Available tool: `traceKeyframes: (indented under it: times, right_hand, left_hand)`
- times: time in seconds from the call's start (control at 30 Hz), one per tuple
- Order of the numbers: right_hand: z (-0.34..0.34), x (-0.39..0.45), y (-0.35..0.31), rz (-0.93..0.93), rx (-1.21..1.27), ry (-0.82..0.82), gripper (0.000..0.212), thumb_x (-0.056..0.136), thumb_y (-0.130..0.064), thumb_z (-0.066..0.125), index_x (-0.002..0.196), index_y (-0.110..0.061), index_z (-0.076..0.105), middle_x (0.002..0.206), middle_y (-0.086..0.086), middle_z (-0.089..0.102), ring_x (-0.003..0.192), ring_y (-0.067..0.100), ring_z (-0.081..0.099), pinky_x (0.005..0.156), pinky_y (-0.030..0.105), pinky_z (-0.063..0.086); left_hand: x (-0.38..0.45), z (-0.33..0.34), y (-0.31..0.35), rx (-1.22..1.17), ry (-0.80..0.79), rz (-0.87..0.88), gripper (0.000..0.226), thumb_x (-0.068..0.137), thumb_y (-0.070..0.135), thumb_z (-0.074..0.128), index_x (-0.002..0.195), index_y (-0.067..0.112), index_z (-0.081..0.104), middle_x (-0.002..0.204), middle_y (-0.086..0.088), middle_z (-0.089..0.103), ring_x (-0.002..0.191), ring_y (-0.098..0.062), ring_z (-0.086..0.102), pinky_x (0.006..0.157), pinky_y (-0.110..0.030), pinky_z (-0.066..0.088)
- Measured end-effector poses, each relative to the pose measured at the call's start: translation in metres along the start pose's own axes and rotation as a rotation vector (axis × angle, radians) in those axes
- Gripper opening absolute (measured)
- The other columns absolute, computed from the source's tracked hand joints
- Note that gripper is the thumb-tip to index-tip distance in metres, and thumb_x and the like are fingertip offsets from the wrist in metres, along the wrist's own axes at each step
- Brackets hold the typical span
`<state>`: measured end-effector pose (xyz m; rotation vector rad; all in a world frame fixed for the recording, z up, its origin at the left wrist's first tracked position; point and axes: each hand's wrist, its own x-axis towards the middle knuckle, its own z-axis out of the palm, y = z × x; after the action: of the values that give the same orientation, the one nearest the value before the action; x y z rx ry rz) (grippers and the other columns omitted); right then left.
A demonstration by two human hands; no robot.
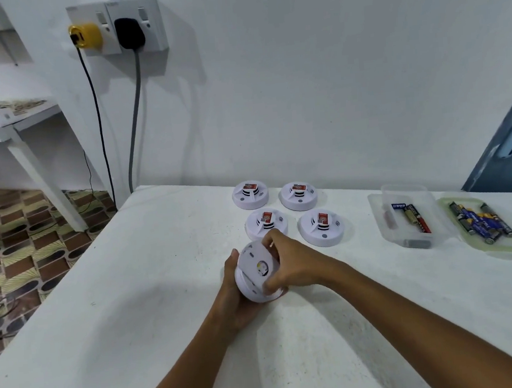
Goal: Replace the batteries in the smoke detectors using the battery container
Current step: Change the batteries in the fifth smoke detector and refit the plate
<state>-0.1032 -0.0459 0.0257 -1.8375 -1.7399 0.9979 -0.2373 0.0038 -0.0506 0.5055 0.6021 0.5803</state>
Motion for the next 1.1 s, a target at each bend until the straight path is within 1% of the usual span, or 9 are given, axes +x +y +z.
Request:
traceKeyframes:
  times: [0.1, 0.17, 0.27, 0.4, 0.53, 0.7, 0.83, 0.97, 1.1]
  right_hand:
    - [-0.001, 0.006, 0.005, -0.006, 0.180, 0.045, 0.031, 0.072, -0.021, 0.079, 0.082, -0.013, 0.051, 0.074, -0.001, 0.051, 0.068, 0.014, 0.049, 0.064, 0.035, 0.043]
    - [-0.005, 0.007, 0.006, 0.032, 0.412, 0.134, 0.022, 0.076, -0.018, 0.077, 0.074, -0.008, 0.058, 0.069, 0.006, 0.053, 0.067, 0.019, 0.053, 0.064, 0.037, 0.042]
    - [-0.012, 0.006, 0.006, 0.138, 0.751, 0.247, 0.007, 0.084, -0.013, 0.069, 0.085, -0.007, 0.072, 0.081, 0.006, 0.073, 0.077, 0.023, 0.067, 0.070, 0.039, 0.053]
    - [-0.013, 0.006, 0.013, 0.251, 1.009, 0.291, 0.019, 0.094, -0.019, 0.056, 0.105, -0.009, 0.067, 0.099, 0.012, 0.073, 0.092, 0.028, 0.067, 0.076, 0.040, 0.052]
    - [-0.020, -0.001, 0.013, 0.181, 0.877, 0.281, 0.014, 0.089, -0.004, 0.058, 0.097, -0.006, 0.070, 0.098, 0.012, 0.074, 0.090, 0.027, 0.069, 0.066, 0.032, 0.055]
    - [-0.034, -0.010, 0.014, 0.116, 0.794, 0.216, 0.052, 0.080, 0.011, 0.066, 0.114, -0.027, 0.056, 0.099, 0.014, 0.072, 0.081, 0.027, 0.071, 0.059, 0.037, 0.058]
    - [-0.033, -0.012, 0.013, 0.186, 0.814, 0.223, 0.014, 0.088, -0.002, 0.063, 0.085, -0.015, 0.063, 0.080, 0.009, 0.069, 0.064, 0.020, 0.066, 0.061, 0.032, 0.053]
    - [-0.033, -0.013, 0.011, 0.201, 0.867, 0.249, 0.015, 0.087, -0.008, 0.065, 0.074, -0.015, 0.065, 0.071, -0.001, 0.067, 0.061, 0.011, 0.054, 0.054, 0.023, 0.038]
    - [-0.027, -0.012, 0.010, 0.265, 1.190, 0.264, 0.010, 0.086, 0.002, 0.063, 0.080, -0.006, 0.060, 0.075, 0.010, 0.065, 0.056, 0.016, 0.059, 0.044, 0.024, 0.046]
  left_hand:
    - [-0.001, 0.008, 0.002, -0.084, 0.031, -0.016, 0.055, 0.089, 0.052, 0.043, 0.117, 0.007, 0.056, 0.101, -0.018, 0.066, 0.102, -0.033, 0.058, 0.097, -0.050, 0.044]
    - [-0.003, 0.006, 0.002, -0.116, -0.003, 0.019, 0.058, 0.091, 0.057, 0.038, 0.121, 0.012, 0.058, 0.110, -0.021, 0.069, 0.104, -0.037, 0.062, 0.085, -0.052, 0.049]
    - [-0.007, 0.003, 0.002, -0.159, -0.049, 0.029, 0.065, 0.081, 0.059, 0.043, 0.127, 0.014, 0.056, 0.123, -0.021, 0.063, 0.117, -0.039, 0.054, 0.084, -0.055, 0.046]
    - [-0.007, 0.003, 0.003, -0.173, -0.059, 0.023, 0.068, 0.078, 0.061, 0.042, 0.124, 0.013, 0.057, 0.122, -0.020, 0.065, 0.118, -0.040, 0.054, 0.086, -0.056, 0.046]
    - [-0.007, 0.005, 0.004, -0.202, -0.022, -0.006, 0.064, 0.089, 0.063, 0.034, 0.122, 0.012, 0.056, 0.118, -0.020, 0.066, 0.116, -0.042, 0.052, 0.085, -0.058, 0.043]
    - [-0.005, 0.006, 0.004, -0.198, -0.054, -0.010, 0.064, 0.091, 0.063, 0.027, 0.117, 0.013, 0.057, 0.107, -0.019, 0.071, 0.112, -0.041, 0.055, 0.094, -0.057, 0.039]
    - [-0.009, 0.009, 0.004, -0.205, -0.117, -0.021, 0.072, 0.080, 0.062, 0.038, 0.108, 0.005, 0.073, 0.116, -0.023, 0.066, 0.100, -0.039, 0.067, 0.081, -0.053, 0.056]
    - [-0.008, 0.010, 0.006, -0.196, -0.036, -0.011, 0.063, 0.090, 0.062, 0.029, 0.107, 0.010, 0.060, 0.097, -0.020, 0.073, 0.107, -0.040, 0.056, 0.086, -0.056, 0.044]
    - [-0.003, 0.001, 0.003, -0.161, -0.071, 0.033, 0.068, 0.084, 0.064, 0.037, 0.126, 0.013, 0.055, 0.121, -0.019, 0.065, 0.119, -0.038, 0.053, 0.091, -0.056, 0.044]
